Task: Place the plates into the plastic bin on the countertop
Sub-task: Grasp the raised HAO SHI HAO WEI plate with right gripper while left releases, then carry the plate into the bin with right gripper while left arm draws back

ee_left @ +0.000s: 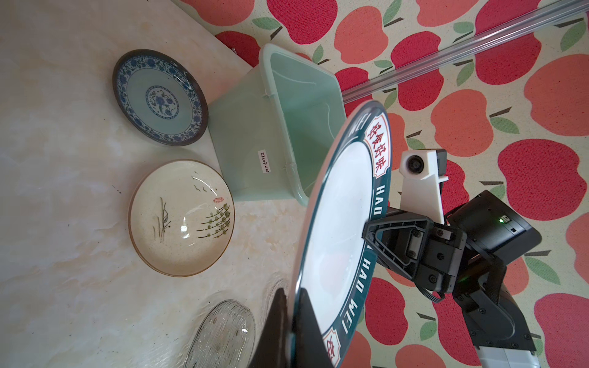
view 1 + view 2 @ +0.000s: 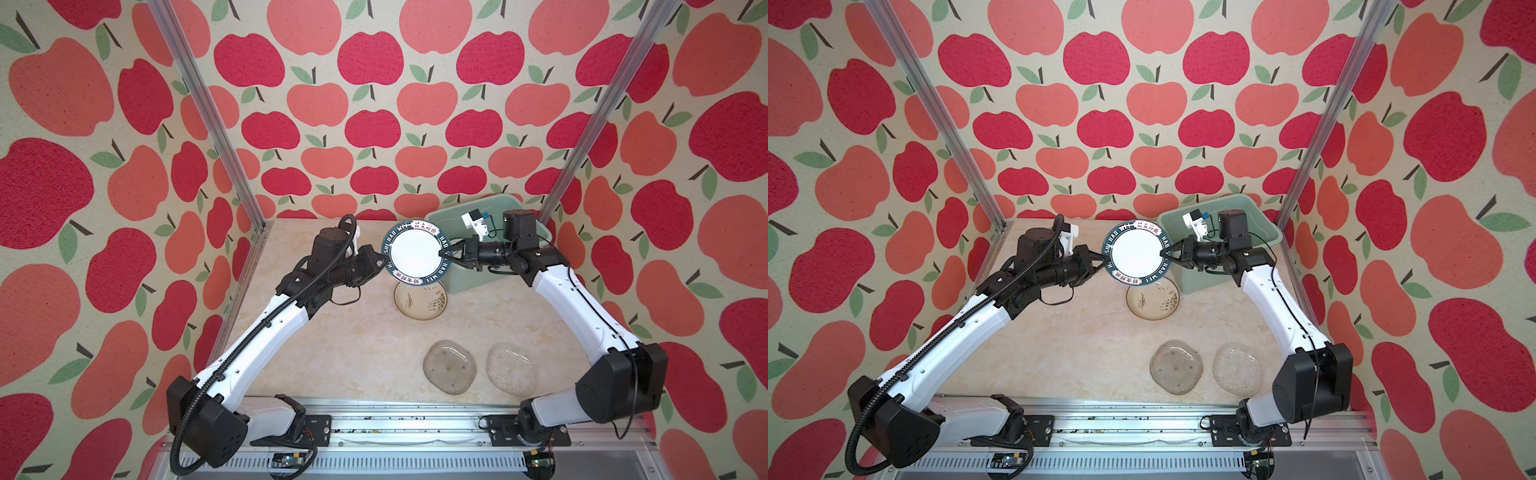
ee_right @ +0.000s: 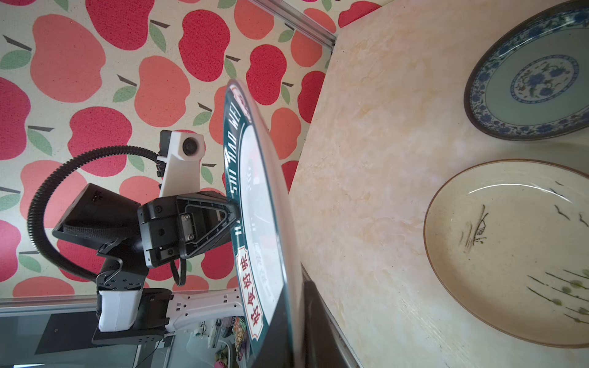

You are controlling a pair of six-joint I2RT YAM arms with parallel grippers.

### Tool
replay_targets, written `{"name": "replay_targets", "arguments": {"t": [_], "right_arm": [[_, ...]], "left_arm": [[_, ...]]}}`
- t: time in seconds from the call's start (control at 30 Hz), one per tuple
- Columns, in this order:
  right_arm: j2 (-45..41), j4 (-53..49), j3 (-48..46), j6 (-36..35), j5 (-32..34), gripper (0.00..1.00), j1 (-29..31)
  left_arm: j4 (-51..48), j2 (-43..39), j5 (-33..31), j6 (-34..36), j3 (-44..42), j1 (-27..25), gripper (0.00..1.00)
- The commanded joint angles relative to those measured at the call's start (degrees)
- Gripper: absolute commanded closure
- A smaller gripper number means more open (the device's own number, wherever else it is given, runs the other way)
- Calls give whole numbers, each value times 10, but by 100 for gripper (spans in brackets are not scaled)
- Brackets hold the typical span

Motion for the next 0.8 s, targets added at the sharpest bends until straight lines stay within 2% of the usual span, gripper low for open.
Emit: {"name": "replay_targets", "arguments": {"t": [0.0,0.13,0.27,0.4,0.57,0.77], "right_arm": [[4,42,17,2,-33,97,3],[18,40,40,7,-31,100,-17],[38,24,76,2,-24,100,-58],[69,-1,124,-19,-25,100,-123],[122,-119,222,-151,23,100,-204],[225,-287,367,-383,189,100,-228]], "left_arm": [[9,19,20,-3,19,-5,92],[18,31,20,-9,29,-5,82],[42,33,4,-36,31,-7,53],[29,27,-49,-31,45,-7,23],[8,14,-123,13,47,0,6],[3,44,-127,28,45,24,2]]}}
